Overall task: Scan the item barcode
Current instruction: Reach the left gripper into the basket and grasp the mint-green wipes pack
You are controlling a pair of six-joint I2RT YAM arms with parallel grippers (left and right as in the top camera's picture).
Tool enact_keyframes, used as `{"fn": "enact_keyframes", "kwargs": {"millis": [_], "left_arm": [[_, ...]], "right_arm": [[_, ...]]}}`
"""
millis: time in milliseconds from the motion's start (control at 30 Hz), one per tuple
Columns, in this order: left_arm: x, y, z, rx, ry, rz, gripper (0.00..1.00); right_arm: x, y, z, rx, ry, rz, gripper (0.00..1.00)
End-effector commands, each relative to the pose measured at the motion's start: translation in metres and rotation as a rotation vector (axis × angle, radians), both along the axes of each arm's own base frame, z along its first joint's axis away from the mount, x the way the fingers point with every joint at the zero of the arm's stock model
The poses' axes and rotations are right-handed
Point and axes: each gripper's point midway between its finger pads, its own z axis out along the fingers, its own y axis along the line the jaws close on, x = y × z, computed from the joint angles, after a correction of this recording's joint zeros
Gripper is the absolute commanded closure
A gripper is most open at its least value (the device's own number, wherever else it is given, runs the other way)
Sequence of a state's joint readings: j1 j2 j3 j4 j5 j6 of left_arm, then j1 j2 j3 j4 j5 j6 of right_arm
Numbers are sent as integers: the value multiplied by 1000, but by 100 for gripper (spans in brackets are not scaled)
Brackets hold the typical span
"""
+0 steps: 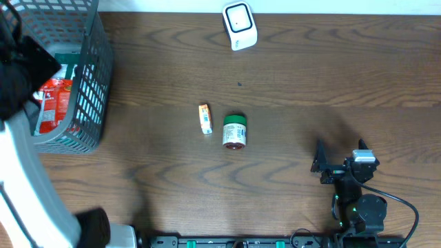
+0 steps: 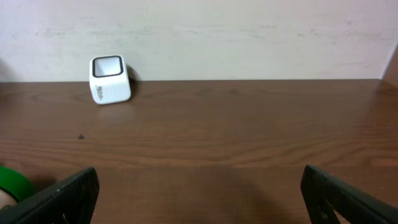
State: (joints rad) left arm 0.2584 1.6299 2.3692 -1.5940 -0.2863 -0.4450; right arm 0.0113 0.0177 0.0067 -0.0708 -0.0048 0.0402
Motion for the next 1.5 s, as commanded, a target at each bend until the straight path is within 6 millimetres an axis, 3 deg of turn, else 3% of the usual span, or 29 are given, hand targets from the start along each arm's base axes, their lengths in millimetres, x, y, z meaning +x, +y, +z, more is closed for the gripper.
{"fn": "enact_keyframes", "kwargs": {"millis": [0, 33, 333, 633, 800, 1100, 1167, 1233, 1467], "left_arm": [[15, 25, -27, -40, 72, 69, 10], [18, 29, -33, -45, 90, 77, 1], [64, 49, -57, -42, 80, 87, 2], [76, 62, -82, -58, 138, 101, 2], [87, 67, -83, 30, 209, -86, 2], [110, 61, -115, -137, 182, -532, 2], [115, 65, -125, -170, 168, -575, 1], [121, 63, -135, -242, 134, -602, 16], [132, 65, -179, -363, 163, -637, 13]], "right_arm": [[0, -1, -1, -4, 1, -3, 1], [0, -1, -1, -4, 1, -3, 1], [0, -1, -1, -4, 1, -3, 1], [0, -1, -1, -4, 1, -3, 1], [0, -1, -1, -4, 1, -3, 1], [0, -1, -1, -4, 1, -3, 1], [0, -1, -1, -4, 1, -3, 1], [0, -1, -1, -4, 1, -3, 1], [0, -1, -1, -4, 1, -3, 1]]}}
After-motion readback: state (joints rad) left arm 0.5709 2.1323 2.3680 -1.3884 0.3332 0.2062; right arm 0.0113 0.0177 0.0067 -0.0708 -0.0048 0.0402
